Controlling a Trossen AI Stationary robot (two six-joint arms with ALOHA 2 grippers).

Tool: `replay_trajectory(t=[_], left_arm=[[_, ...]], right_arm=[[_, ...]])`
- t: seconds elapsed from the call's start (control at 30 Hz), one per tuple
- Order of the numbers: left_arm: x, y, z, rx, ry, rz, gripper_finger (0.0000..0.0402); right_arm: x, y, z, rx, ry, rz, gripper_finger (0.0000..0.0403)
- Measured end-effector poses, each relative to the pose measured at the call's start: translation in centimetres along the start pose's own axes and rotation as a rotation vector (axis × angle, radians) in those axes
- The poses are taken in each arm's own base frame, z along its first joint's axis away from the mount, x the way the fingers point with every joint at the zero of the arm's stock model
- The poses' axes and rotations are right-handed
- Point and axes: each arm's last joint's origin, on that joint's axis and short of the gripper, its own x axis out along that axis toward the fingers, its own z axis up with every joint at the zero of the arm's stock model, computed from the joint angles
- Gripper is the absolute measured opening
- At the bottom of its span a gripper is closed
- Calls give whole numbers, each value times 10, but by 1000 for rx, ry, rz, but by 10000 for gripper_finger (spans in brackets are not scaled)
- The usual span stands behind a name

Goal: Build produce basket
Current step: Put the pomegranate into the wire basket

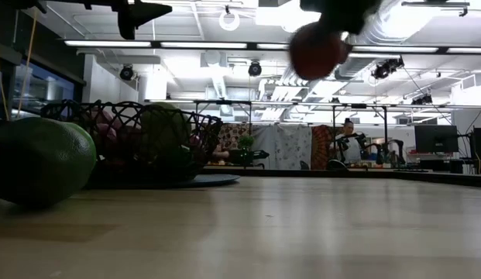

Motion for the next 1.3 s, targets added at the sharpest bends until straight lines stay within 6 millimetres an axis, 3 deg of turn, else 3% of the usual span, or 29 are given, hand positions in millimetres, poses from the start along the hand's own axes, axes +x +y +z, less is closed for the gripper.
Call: replay_trajectory(t=[0.1,0.23,0.4,0.8,1.3], left_arm=[[0,0,0,0,2,-9,282],[0,0,0,19,3,-12,282],[0,-1,0,81,9,-37,282],[0,-3,-1,114,19,-86,282],[1,-2,-2,97,19,-50,282]], right_arm=[[-3,-29,6,92,-260,12,353],[-1,-57,1,230,-571,97,353],[-2,-66,-2,288,-806,199,354],[-12,-62,11,237,-865,220,354],[-11,-63,10,314,-839,235,354]])
